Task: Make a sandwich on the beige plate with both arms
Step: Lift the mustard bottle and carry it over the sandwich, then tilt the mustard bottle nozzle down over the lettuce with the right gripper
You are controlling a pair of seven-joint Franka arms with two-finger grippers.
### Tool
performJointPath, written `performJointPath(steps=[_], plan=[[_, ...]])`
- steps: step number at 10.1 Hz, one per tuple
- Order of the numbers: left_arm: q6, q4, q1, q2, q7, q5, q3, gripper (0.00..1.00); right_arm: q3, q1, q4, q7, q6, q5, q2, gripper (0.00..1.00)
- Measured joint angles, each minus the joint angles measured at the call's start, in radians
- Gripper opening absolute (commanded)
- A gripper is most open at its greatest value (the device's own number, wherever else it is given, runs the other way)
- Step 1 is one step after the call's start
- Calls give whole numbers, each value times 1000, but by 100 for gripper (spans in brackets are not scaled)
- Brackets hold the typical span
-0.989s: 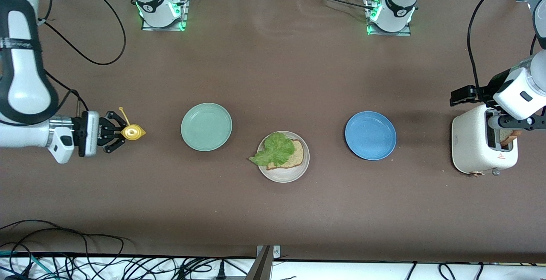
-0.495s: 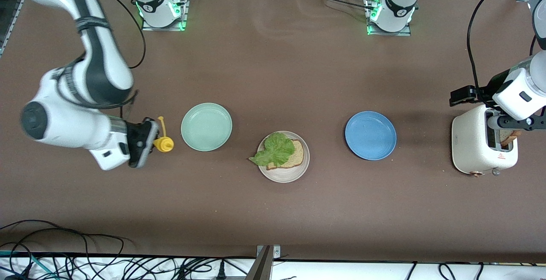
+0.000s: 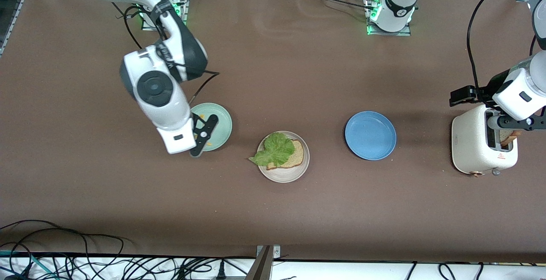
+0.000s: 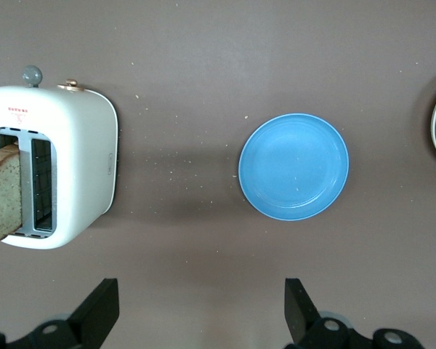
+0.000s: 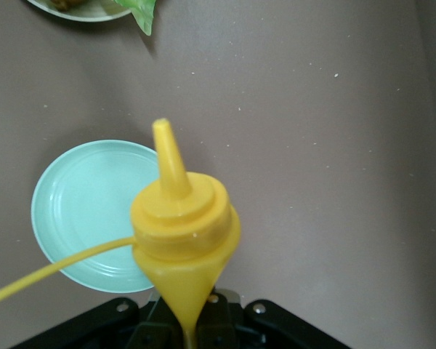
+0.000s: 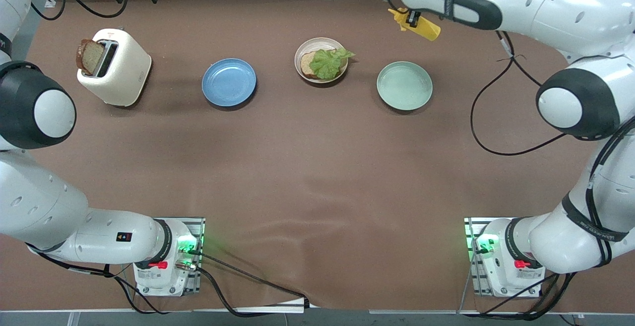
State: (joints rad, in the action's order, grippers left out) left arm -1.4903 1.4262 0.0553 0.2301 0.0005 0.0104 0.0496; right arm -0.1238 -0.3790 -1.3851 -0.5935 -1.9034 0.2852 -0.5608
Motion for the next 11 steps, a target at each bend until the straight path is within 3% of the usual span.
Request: performJointPath(steps=[6,11], plan=[[0,0,0,1,0,0,0,100,1,-212,12,155,17,421,-70,4],[0,0,1,2,0,0,0,100,5,-393,67,342,135,752,-197,4]])
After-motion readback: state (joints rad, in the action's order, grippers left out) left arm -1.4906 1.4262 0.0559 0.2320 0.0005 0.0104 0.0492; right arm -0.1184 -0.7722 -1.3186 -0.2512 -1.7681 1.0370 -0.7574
